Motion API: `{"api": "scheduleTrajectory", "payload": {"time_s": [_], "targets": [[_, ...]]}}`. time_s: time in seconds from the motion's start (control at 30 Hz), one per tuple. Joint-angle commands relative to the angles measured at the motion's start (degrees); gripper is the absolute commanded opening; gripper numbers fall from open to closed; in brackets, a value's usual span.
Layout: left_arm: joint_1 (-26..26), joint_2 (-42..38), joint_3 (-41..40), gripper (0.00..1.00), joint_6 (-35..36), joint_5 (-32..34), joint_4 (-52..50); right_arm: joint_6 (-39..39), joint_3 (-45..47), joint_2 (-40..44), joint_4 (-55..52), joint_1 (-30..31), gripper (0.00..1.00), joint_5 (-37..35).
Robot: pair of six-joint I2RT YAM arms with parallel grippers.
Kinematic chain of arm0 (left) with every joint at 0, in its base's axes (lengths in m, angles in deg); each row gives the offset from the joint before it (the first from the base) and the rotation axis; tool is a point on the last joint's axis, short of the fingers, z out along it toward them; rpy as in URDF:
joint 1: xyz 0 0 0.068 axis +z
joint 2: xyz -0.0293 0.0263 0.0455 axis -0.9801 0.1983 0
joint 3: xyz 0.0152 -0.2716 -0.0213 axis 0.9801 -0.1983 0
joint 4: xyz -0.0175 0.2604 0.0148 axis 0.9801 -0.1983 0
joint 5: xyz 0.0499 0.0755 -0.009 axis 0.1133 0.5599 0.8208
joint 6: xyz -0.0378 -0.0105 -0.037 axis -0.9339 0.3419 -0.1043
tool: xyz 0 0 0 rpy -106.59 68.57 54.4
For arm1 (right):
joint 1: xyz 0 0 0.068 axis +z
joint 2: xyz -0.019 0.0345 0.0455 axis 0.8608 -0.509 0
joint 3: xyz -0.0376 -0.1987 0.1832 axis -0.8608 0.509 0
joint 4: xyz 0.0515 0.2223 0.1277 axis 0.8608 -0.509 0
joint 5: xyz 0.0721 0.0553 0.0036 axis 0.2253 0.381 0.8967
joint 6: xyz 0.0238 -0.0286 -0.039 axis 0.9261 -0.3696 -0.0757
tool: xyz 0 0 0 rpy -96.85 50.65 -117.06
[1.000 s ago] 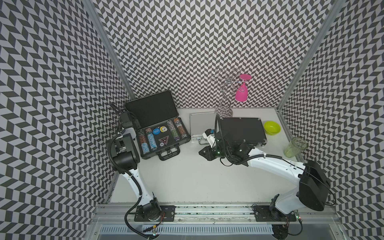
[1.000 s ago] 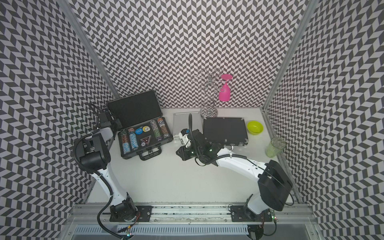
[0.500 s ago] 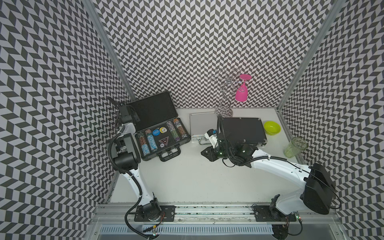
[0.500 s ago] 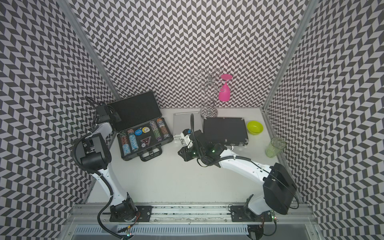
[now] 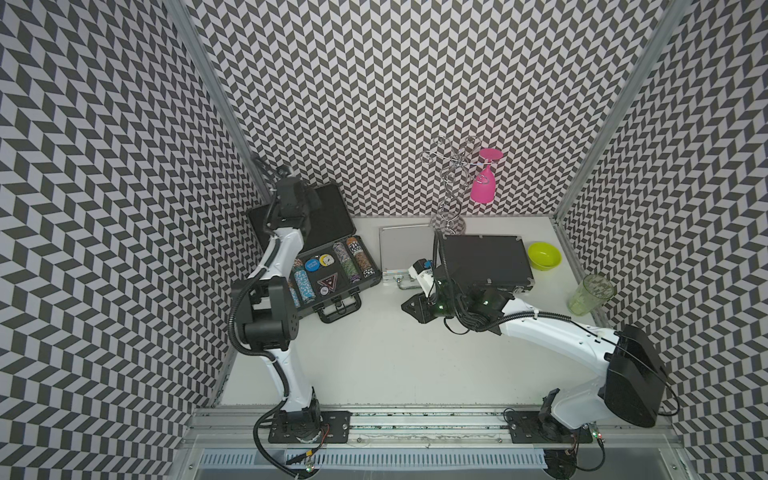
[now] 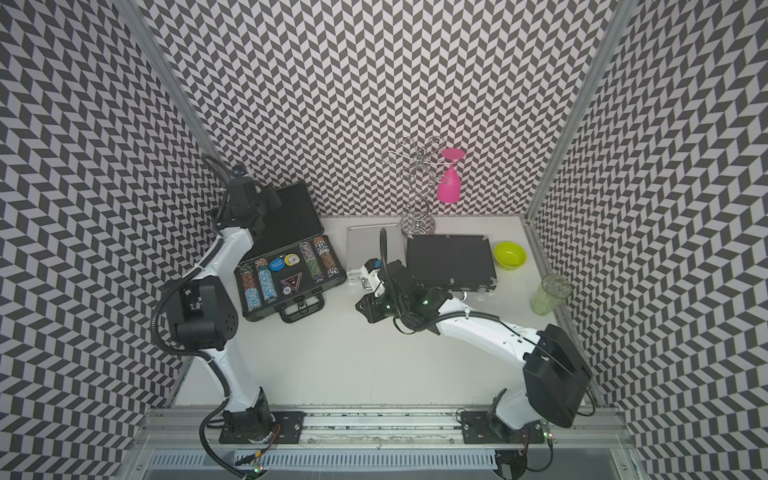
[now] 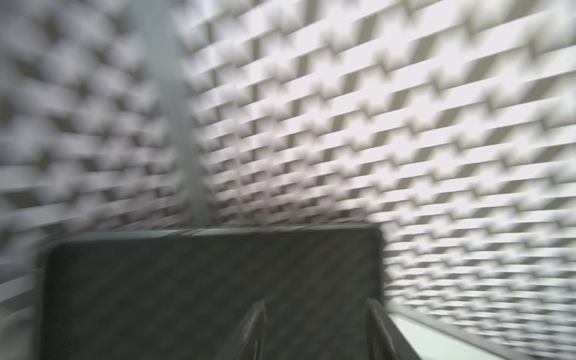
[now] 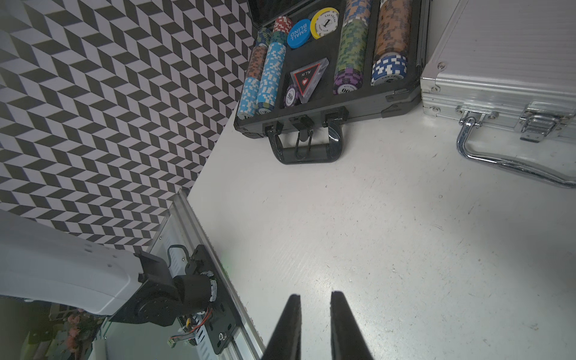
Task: Close the poker set cases
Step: Move the poker set case to the center of the board.
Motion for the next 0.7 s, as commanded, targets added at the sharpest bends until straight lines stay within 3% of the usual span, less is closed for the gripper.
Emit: {"api": "scheduleTrajectory", "payload": {"time_s": [0.0, 0.17, 0.4, 0.67], "targets": [[-3.7, 8.7, 6.7, 0.54, -5.5, 2.8, -9.6, 0.0, 0.2, 0.8, 2.5, -0.1, 0.2, -0.5], [-5.8, 17.4, 11.5, 0.53, -11.7, 0.9, -8.1, -0.1, 1.4, 2.0, 1.8, -0.1, 0.2, -1.9], [-6.6, 28.1, 23.6, 0.53, -10.3, 4.2, -11.7, -1.0, 2.0, 2.5, 0.8, -0.2, 0.2, -2.3], [-6.3, 33.7, 29.8, 0.51, -9.0, 2.8, -13.6, -1.4, 1.3, 1.8, 1.2, -0.6, 0.2, -1.8]]}}
